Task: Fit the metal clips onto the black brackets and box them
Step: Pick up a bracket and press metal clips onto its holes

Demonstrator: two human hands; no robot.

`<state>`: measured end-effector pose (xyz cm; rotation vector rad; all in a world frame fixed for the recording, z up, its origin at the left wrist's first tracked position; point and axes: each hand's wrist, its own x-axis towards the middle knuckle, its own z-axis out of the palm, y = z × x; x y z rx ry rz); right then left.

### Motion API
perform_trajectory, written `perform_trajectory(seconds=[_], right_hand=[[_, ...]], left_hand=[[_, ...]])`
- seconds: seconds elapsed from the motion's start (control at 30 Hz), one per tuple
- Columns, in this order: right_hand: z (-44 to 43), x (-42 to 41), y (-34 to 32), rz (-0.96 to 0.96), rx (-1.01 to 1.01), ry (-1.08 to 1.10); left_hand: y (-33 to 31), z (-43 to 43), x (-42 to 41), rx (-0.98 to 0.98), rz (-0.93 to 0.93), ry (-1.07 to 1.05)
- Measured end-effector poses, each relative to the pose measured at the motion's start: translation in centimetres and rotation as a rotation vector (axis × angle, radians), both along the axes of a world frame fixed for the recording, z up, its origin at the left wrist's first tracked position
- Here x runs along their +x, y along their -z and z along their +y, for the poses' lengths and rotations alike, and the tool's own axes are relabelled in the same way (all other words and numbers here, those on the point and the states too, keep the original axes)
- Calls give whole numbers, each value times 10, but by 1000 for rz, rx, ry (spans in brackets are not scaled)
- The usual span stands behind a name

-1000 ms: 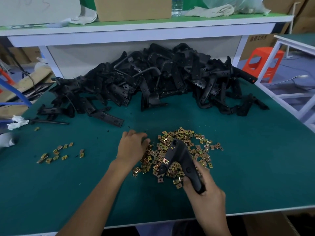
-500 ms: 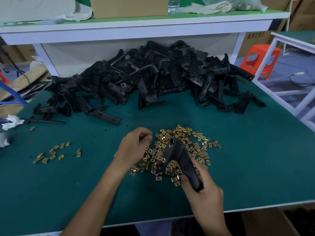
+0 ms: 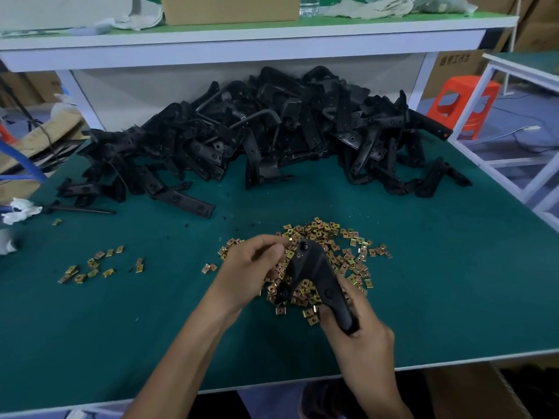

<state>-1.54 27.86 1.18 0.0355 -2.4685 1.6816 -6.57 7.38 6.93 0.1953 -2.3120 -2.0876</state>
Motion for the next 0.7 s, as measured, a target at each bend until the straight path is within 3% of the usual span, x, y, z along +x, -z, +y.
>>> perform_trajectory(seconds=[0.27,0.7], right_hand=[[0,-1,4,19,10,11],[-1,-3,1,46,90,-41]], left_hand=[[-4,8,-1,176,-30,27],[-8,-3,-5,14,26,112]])
